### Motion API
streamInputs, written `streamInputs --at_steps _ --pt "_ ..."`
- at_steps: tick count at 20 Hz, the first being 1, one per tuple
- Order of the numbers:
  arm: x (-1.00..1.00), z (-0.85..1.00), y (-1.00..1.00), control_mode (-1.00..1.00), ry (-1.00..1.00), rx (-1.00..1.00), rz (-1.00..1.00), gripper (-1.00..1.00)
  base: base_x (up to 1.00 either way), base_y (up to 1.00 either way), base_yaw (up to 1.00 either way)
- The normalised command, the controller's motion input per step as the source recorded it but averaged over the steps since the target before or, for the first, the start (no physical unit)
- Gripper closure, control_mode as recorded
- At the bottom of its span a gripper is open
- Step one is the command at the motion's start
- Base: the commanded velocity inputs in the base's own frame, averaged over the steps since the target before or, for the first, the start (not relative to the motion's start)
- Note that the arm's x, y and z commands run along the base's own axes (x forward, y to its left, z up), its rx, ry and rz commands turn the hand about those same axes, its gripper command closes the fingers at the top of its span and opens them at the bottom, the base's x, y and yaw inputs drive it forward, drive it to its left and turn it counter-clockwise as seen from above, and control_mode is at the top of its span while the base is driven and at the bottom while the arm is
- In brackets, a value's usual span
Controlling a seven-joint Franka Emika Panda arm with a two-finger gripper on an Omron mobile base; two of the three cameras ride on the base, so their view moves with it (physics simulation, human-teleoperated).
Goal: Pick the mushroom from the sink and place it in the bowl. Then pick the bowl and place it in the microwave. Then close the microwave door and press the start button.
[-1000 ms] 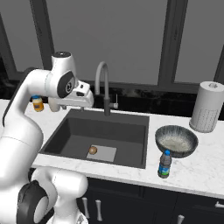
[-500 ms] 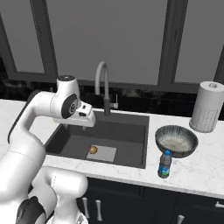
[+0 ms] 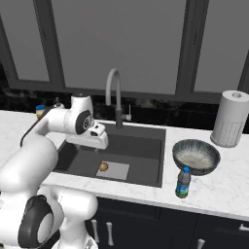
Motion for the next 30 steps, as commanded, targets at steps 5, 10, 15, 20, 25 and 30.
streamInputs --at_steps 5,10,15,20,25,30 --pt "0.48 -0.32 0.0 -1.0 0.22 0.0 -0.13 -1.0 0.0 0.0 0.0" --pt "0.17 -0.37 0.07 -1.0 0.06 -0.05 -0.13 -1.0 0.0 0.0 0.0" --pt "-0.14 -0.46 0.21 -1.0 -0.01 -0.14 -0.11 -1.0 0.0 0.0 0.0" --pt "-0.04 -0.47 0.2 -1.0 0.0 -0.14 -0.09 -1.0 0.0 0.0 0.0" --pt "0.08 -0.3 0.14 -1.0 0.0 -0.09 -0.1 -1.0 0.0 0.0 0.0" --pt "0.27 -0.24 0.02 -1.0 0.0 -0.05 -0.07 -1.0 0.0 0.0 0.0"
